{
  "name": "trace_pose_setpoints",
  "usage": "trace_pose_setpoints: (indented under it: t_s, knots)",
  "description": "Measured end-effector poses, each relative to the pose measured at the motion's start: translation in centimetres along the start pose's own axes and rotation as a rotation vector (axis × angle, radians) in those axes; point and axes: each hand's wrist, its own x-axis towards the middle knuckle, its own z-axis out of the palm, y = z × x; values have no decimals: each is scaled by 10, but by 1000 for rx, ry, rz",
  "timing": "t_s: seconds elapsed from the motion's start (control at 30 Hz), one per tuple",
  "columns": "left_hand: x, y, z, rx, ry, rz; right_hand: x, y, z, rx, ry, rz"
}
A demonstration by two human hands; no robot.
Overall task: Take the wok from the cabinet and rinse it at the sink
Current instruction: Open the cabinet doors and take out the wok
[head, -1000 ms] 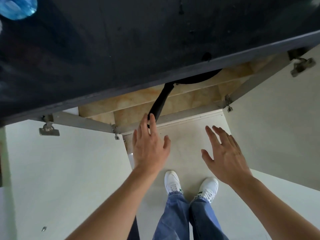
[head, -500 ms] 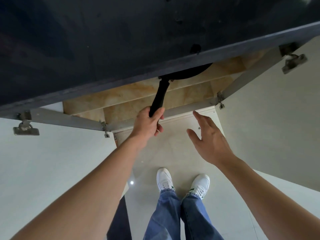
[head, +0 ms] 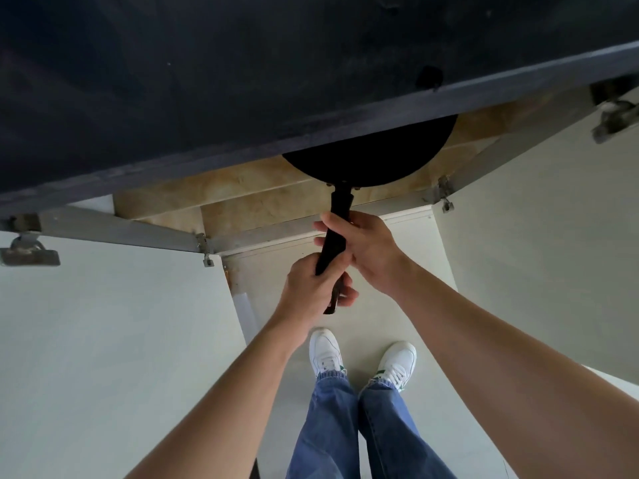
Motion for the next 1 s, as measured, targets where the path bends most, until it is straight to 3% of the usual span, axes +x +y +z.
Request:
trace_pose_setpoints:
  t_s: [0.2,0.5,1.0]
  knots:
    - [15,0,-5,-48,-83,-7,12,-1,11,66,-66,41]
    - [9,1,-6,-8,-41,43,18,3,19,175,-94,11]
    - [-107,-44,15,-24,-81,1,-96,49,11,243,19,142]
